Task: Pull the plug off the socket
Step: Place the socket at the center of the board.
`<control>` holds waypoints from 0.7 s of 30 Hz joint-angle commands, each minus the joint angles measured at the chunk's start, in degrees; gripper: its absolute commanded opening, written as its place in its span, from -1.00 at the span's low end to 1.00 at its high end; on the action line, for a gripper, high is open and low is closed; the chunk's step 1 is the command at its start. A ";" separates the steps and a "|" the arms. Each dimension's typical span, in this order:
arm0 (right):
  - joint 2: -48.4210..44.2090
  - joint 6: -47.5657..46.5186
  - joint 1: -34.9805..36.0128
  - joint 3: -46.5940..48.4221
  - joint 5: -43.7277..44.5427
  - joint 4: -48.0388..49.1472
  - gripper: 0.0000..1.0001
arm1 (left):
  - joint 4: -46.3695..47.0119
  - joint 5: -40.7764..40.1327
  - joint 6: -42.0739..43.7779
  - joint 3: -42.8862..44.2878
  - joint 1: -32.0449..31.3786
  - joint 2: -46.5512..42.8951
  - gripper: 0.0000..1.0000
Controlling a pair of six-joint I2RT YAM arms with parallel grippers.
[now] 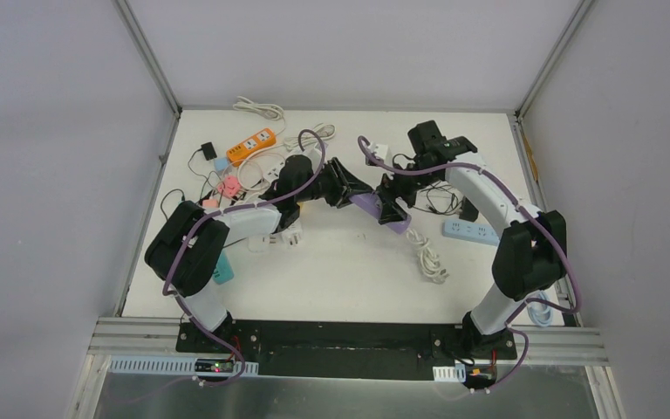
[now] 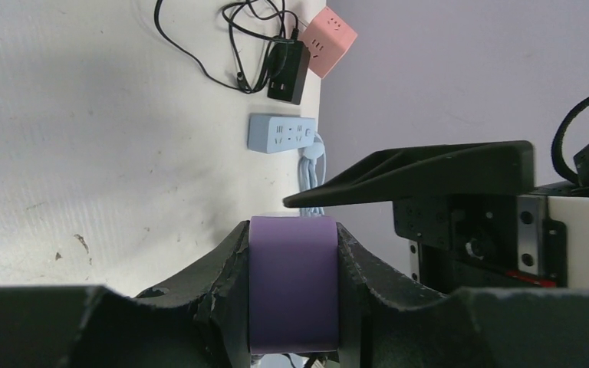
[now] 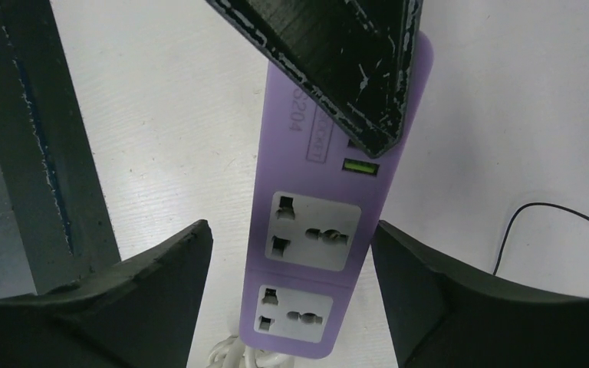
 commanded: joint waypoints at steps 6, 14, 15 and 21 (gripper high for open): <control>-1.31 7.37 2.33 -4.40 6.22 7.47 0.29 | 6.40 1.73 -4.51 2.90 0.68 0.27 -1.00; -0.81 9.12 2.37 -4.03 6.70 8.03 -0.84 | 3.85 -1.67 -3.67 0.95 1.95 -1.97 -0.46; -0.72 9.42 2.23 -3.92 6.51 8.13 -0.96 | 3.25 -2.68 -2.92 0.54 2.04 -2.50 -0.30; 1.59 13.10 -0.76 -2.18 4.67 9.05 -1.00 | -6.63 -11.40 5.24 -1.19 2.60 -10.77 0.43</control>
